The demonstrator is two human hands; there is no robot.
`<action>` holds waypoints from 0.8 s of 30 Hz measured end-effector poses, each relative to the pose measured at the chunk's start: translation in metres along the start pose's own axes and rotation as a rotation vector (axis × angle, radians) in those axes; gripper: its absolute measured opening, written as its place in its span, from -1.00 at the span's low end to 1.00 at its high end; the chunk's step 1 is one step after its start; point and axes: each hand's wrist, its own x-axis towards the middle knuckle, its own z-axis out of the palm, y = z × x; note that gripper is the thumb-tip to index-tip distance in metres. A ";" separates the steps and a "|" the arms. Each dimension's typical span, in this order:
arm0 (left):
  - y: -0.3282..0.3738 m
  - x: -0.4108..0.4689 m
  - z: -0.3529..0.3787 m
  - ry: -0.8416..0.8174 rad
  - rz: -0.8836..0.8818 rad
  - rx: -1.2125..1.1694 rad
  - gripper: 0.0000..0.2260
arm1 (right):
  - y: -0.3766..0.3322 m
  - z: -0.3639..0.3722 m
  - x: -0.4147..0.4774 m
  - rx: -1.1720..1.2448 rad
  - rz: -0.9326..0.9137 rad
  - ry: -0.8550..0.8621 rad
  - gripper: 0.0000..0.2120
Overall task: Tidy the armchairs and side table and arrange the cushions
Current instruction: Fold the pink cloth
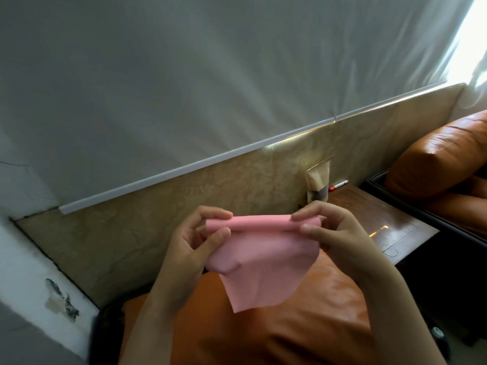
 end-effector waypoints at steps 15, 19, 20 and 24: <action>0.003 -0.001 0.002 0.000 -0.010 0.104 -0.74 | -0.002 -0.001 -0.003 -0.083 -0.018 0.112 -0.71; 0.002 0.001 0.001 0.020 0.032 0.105 -0.76 | 0.000 -0.001 -0.001 -0.128 -0.034 0.079 -0.73; 0.001 0.001 0.002 0.019 0.032 0.093 -0.77 | 0.000 0.000 -0.001 -0.131 -0.038 0.073 -0.75; -0.001 0.002 0.005 0.028 0.035 0.069 -0.80 | -0.001 0.005 0.000 -0.123 -0.016 0.057 -0.80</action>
